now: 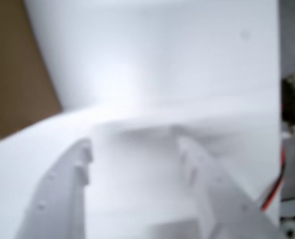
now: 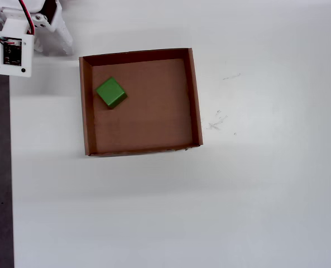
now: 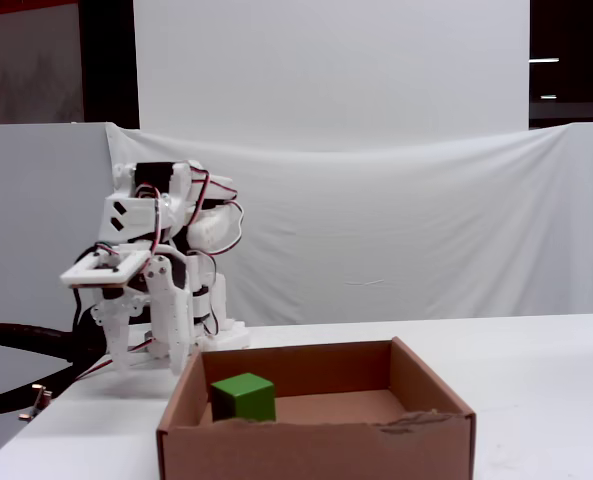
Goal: Grasp a green cube and put it in a box.
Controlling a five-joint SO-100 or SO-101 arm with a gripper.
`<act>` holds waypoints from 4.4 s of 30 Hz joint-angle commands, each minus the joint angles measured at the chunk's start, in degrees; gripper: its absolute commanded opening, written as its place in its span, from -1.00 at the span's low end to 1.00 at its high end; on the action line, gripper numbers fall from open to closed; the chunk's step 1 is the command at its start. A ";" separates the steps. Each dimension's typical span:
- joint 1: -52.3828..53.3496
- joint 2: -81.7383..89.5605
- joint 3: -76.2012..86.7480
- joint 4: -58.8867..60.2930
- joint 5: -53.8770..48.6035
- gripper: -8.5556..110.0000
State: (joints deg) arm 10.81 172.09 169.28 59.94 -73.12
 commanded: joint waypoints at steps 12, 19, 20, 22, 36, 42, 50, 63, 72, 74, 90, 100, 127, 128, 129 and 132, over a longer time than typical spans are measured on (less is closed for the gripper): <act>-1.41 10.37 1.05 10.46 4.83 -0.44; -1.49 10.37 1.05 11.25 8.26 -0.44; -1.49 10.37 1.05 11.25 8.26 -0.44; -1.49 10.37 1.05 11.25 8.35 -0.44; 1.93 10.37 1.05 11.25 8.44 -0.44; 1.93 10.37 1.05 11.25 8.44 -0.44; 1.93 10.37 1.05 11.25 8.44 -0.44; 1.93 10.37 1.05 11.25 8.53 -0.44; 1.93 10.37 1.05 11.25 8.53 -0.44; 1.93 10.37 1.05 11.25 8.53 -0.44; 1.93 10.37 1.05 11.25 8.53 -0.44; 1.93 10.37 1.05 11.25 8.53 -0.44; 1.93 10.37 1.05 11.25 8.61 -0.44; 1.93 10.37 1.05 11.25 8.61 -0.44; 1.93 10.37 1.05 11.25 8.61 -0.44; 1.93 10.37 1.05 11.25 8.61 -0.44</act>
State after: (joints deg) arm 12.39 182.02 170.68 70.66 -64.78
